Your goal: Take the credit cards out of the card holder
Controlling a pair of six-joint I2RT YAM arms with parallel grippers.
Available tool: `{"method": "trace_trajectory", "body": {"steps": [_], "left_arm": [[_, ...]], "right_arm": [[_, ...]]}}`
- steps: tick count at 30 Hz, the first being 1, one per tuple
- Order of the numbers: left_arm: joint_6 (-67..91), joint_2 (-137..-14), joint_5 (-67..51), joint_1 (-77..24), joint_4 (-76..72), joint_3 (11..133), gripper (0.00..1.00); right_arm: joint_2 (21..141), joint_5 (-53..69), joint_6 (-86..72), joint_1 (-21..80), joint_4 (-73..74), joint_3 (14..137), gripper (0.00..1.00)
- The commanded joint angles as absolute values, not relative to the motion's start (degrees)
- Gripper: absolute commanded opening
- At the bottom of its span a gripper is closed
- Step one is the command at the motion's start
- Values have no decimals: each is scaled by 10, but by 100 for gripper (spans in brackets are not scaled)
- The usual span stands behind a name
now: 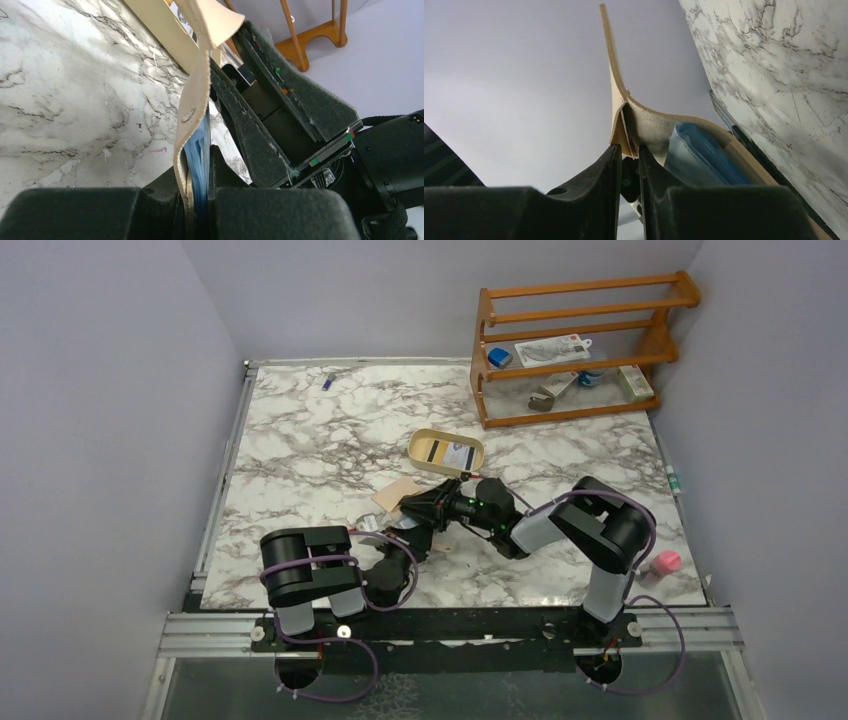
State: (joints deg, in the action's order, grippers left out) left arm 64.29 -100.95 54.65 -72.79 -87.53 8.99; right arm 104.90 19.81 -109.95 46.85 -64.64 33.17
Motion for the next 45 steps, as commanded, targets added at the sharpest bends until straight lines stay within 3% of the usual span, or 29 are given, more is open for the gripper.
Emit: {"method": "trace_trajectory", "body": {"steps": [1, 14, 22, 25, 33, 45], "left_arm": [[636, -1018, 523, -743, -1025, 106, 0], [597, -1001, 539, -756, -1025, 96, 0], [644, -991, 573, -756, -1025, 61, 0], [630, -980, 572, -756, -1025, 61, 0], [618, -963, 588, -756, -1025, 54, 0], [613, -956, 596, -756, -1025, 51, 0]], "right_arm": [[1063, 184, -1105, 467, -667, 356, 24], [1055, 180, -1106, 467, -657, 354, 19], [1014, 164, -1061, 467, -610, 351, 38], [1016, 160, -1062, 468, -607, 349, 40], [1010, 158, -1067, 467, -590, 334, 30], [1003, 157, -1054, 467, -566, 343, 24]]}}
